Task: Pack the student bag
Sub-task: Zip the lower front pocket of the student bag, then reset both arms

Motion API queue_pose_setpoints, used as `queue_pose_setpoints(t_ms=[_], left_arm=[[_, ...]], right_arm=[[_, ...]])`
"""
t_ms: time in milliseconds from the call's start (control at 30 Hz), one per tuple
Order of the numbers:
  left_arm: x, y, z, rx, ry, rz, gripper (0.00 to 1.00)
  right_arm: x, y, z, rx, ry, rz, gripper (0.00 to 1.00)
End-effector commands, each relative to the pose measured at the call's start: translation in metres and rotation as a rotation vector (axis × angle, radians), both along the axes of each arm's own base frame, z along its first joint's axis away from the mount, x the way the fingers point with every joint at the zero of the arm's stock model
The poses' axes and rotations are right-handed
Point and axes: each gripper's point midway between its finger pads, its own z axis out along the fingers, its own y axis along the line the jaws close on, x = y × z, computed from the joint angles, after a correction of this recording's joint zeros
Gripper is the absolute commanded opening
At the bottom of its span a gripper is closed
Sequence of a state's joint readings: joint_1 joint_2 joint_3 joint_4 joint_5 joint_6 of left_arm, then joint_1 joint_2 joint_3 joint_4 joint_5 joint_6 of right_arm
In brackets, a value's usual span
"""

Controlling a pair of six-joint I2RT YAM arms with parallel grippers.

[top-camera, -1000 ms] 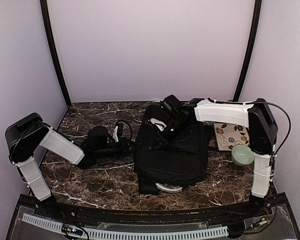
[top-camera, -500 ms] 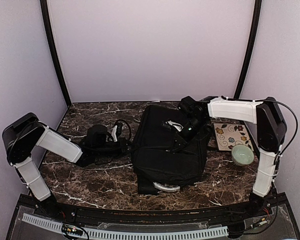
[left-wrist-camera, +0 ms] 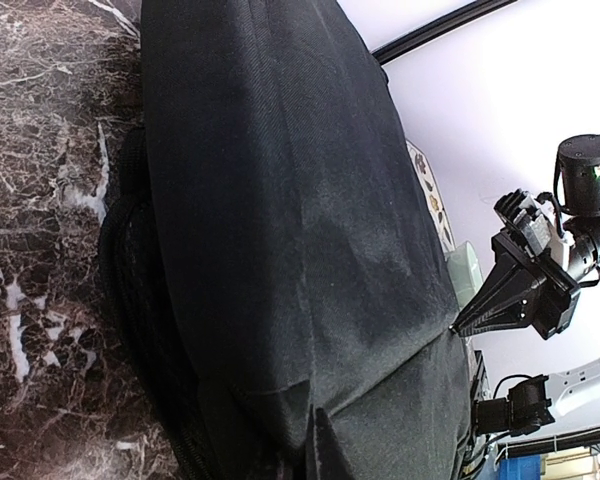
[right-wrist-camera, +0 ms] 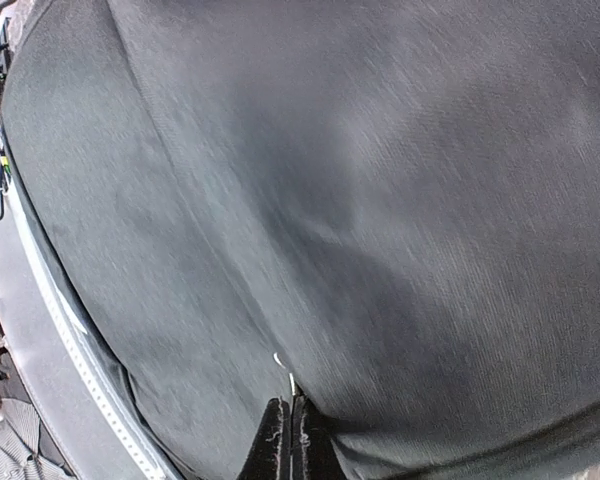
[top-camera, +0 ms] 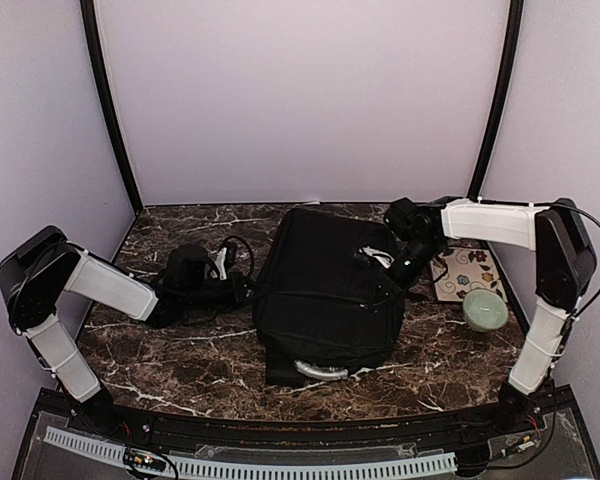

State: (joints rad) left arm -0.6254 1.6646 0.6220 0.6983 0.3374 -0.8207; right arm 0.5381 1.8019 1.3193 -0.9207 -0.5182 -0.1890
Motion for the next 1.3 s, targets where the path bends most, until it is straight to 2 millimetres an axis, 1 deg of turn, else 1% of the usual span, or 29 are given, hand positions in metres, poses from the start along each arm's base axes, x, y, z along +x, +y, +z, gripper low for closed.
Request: queue_pose_setpoints(t_ms=[0, 67, 233, 400, 567, 733, 800, 833, 867, 933, 967, 1067, 1133, 1167, 1200, 1233, 1267], left_arm=[[0.027, 0.029, 0.019, 0.023, -0.094, 0.130, 0.00], [0.027, 0.029, 0.020, 0.022, -0.096, 0.131, 0.00], [0.026, 0.032, 0.018, 0.029, -0.093, 0.140, 0.00], [0.025, 0.037, 0.017, 0.039, -0.095, 0.153, 0.00], [0.023, 0.046, 0.016, 0.069, -0.097, 0.179, 0.00], [0.022, 0.038, 0.018, 0.060, -0.103, 0.132, 0.01], [0.022, 0.035, 0.022, 0.073, -0.107, 0.109, 0.14], [0.022, 0.035, 0.025, 0.097, -0.110, 0.100, 0.21], [0.023, 0.037, 0.029, 0.125, -0.119, 0.101, 0.26], [0.025, 0.046, 0.040, 0.212, -0.136, 0.112, 0.35], [0.026, 0.052, 0.047, 0.263, -0.151, 0.118, 0.38], [0.032, 0.066, 0.077, 0.427, -0.213, 0.105, 0.43], [0.036, 0.075, 0.100, 0.525, -0.284, 0.095, 0.46], [0.039, 0.080, 0.112, 0.567, -0.326, 0.099, 0.48], [0.042, 0.087, 0.121, 0.613, -0.359, 0.116, 0.53], [0.046, 0.096, 0.131, 0.666, -0.398, 0.141, 0.58], [0.049, 0.104, 0.140, 0.705, -0.429, 0.175, 0.63]], right_arm=[[-0.002, -0.039, -0.007, -0.123, -0.009, -0.038, 0.00], [-0.001, -0.045, -0.007, -0.139, -0.013, -0.044, 0.00], [0.000, -0.051, -0.005, -0.146, -0.022, -0.057, 0.00], [0.003, -0.050, -0.002, -0.139, -0.038, -0.055, 0.00], [0.005, -0.051, 0.000, -0.139, -0.057, -0.058, 0.00], [0.014, -0.043, 0.008, -0.108, -0.079, -0.037, 0.00], [0.020, -0.043, 0.015, -0.115, -0.094, -0.009, 0.09], [0.027, -0.042, 0.023, -0.110, -0.117, -0.006, 0.18], [0.032, -0.045, 0.029, -0.107, -0.135, -0.013, 0.27], [0.047, -0.049, 0.049, -0.080, -0.222, -0.036, 0.40], [0.053, -0.051, 0.059, -0.071, -0.275, -0.043, 0.45], [0.076, -0.059, 0.084, -0.065, -0.453, -0.082, 0.48], [0.097, -0.071, 0.109, -0.036, -0.602, -0.166, 0.51], [0.109, -0.078, 0.124, -0.006, -0.671, -0.225, 0.55], [0.119, -0.087, 0.136, 0.024, -0.727, -0.281, 0.65], [0.126, -0.093, 0.148, 0.068, -0.773, -0.321, 0.85], [0.132, -0.097, 0.158, 0.104, -0.807, -0.345, 0.98]])
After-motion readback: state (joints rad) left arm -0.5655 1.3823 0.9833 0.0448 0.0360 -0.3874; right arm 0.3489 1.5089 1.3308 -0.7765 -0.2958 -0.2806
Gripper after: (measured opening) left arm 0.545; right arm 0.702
